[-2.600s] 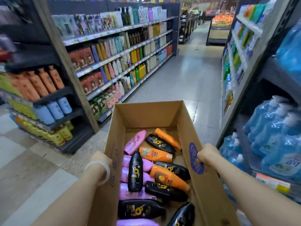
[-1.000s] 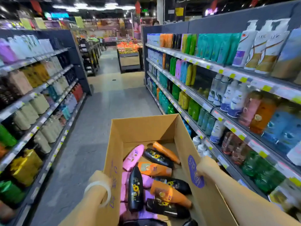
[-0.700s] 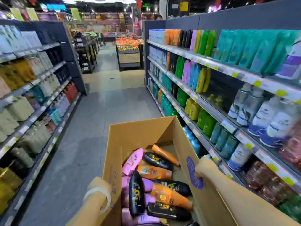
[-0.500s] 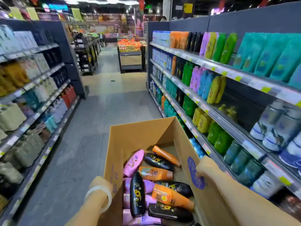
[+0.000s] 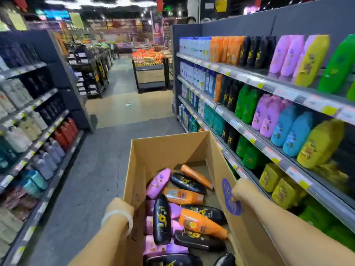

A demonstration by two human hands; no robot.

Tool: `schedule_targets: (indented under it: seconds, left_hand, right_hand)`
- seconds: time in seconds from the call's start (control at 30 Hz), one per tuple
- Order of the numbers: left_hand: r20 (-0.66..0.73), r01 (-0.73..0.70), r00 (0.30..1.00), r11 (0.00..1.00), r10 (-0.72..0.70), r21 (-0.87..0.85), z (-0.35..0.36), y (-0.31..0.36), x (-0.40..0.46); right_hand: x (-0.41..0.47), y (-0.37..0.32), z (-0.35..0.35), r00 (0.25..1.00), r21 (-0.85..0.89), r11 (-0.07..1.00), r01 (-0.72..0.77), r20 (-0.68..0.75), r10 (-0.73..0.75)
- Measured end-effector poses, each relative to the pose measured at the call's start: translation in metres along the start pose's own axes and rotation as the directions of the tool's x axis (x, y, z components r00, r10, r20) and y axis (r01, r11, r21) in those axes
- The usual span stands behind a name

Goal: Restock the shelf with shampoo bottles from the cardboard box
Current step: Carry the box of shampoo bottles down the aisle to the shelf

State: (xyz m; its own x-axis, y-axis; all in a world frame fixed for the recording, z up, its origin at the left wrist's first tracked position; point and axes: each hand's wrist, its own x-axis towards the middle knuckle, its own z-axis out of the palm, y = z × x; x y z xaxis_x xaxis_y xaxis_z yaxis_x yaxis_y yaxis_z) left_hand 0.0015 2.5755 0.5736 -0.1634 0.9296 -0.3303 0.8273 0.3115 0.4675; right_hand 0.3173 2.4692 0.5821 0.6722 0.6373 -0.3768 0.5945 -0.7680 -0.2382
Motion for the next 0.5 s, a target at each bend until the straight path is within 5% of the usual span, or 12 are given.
schedule_targets:
  seconds: [0.5]
  left_hand:
    - [0.005, 0.088, 0.996, 0.994, -0.088, -0.059, 0.001, 0.197, 0.346]
  right_hand:
    - [0.34, -0.247, -0.069, 0.999, 0.001, 0.999, 0.036, 0.036, -0.036]
